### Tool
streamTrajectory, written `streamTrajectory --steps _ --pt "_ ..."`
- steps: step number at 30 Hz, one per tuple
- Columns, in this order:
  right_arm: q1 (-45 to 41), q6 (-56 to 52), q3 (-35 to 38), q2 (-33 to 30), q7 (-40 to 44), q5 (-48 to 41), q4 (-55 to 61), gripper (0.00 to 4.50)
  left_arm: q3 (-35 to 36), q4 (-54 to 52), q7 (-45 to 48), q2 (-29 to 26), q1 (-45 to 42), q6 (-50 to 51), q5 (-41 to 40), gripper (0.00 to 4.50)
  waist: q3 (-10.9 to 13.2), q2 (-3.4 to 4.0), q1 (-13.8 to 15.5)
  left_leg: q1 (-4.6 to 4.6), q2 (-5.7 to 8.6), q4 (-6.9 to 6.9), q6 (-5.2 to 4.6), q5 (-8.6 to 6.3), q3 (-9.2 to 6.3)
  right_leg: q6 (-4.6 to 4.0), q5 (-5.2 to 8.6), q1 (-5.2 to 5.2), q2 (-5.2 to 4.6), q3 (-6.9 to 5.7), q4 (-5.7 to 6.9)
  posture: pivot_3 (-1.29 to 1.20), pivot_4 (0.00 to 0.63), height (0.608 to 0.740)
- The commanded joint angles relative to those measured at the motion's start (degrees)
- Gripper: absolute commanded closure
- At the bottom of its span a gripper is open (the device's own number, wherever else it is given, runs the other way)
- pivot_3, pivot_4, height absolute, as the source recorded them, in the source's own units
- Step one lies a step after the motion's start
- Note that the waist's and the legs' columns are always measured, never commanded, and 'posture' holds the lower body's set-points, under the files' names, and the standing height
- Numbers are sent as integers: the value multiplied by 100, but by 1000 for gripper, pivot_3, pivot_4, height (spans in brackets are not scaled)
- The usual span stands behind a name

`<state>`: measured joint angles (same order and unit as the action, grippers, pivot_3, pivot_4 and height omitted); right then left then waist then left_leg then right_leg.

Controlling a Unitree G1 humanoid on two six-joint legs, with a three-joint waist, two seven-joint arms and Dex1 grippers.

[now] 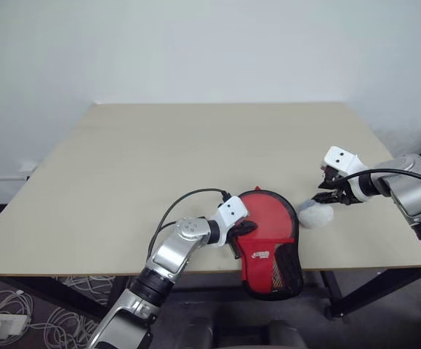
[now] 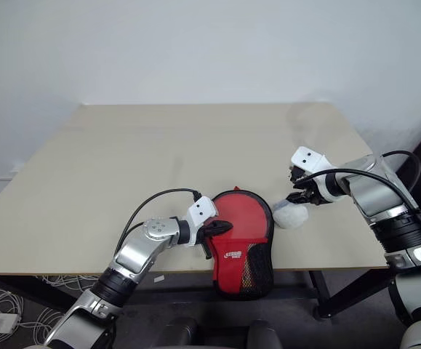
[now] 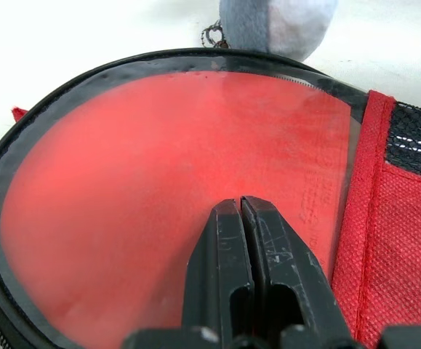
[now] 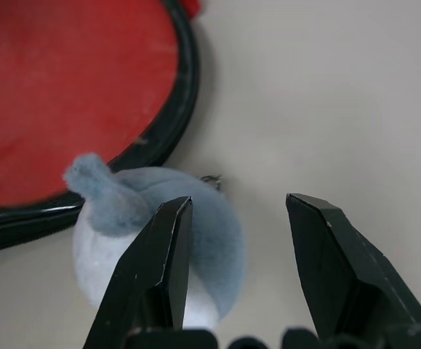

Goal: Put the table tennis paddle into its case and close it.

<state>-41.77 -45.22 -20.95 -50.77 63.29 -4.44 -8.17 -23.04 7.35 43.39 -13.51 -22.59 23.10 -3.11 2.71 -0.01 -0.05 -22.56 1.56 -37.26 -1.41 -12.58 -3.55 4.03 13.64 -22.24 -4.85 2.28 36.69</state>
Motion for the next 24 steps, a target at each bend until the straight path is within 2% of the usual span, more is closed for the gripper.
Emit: streamTrajectory --steps 1,9,24 --pt "79 -94 133 -186 212 -52 372 2274 -70 213 -56 -111 171 245 150 4500 0 0 0 0 0 0 0 0 0 0 0 0 0 0 0 0 0 740" --pt "588 -333 249 -557 599 -246 1130 2274 -69 227 -79 -105 158 237 147 4500 -1 -1 1 1 -1 0 0 0 0 1 1 -1 0 0 0 0 0 740" --pt "1214 -397 761 -1183 634 -594 1749 2274 -78 257 -43 -116 149 226 143 4500 -1 -3 1 1 -3 0 1 -1 1 1 2 -2 -1 -1 -1 0 0 740"
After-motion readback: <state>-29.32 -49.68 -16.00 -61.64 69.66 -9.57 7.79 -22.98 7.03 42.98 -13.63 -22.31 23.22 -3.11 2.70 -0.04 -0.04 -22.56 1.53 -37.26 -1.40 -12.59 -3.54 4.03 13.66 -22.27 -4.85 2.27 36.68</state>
